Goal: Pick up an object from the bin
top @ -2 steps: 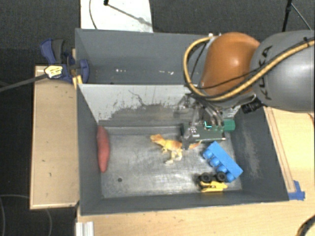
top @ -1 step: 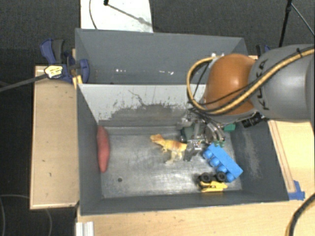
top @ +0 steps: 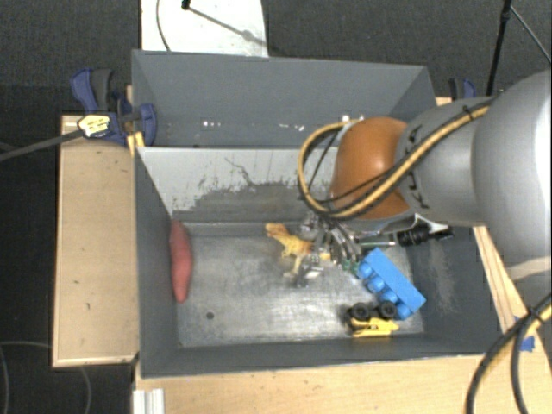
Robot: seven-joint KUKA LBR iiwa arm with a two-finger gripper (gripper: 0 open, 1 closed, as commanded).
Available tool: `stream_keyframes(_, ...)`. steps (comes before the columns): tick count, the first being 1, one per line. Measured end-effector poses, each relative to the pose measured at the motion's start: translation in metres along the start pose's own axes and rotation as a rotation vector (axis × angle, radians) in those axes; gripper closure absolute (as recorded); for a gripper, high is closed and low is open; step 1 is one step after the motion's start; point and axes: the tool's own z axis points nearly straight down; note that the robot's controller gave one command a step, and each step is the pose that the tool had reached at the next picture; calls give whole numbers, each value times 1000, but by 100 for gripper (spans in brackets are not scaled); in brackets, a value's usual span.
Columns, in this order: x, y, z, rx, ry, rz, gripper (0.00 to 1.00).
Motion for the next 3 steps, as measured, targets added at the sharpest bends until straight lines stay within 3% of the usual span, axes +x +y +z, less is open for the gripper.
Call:
stream_keyframes(1, 0, 0, 0, 0, 0, 0, 100)
stream_keyframes(2, 3, 5, -89, 1, -3, -231, 100)
stream_keyframes(3, 3, 5, -89, 1, -3, -230, 100)
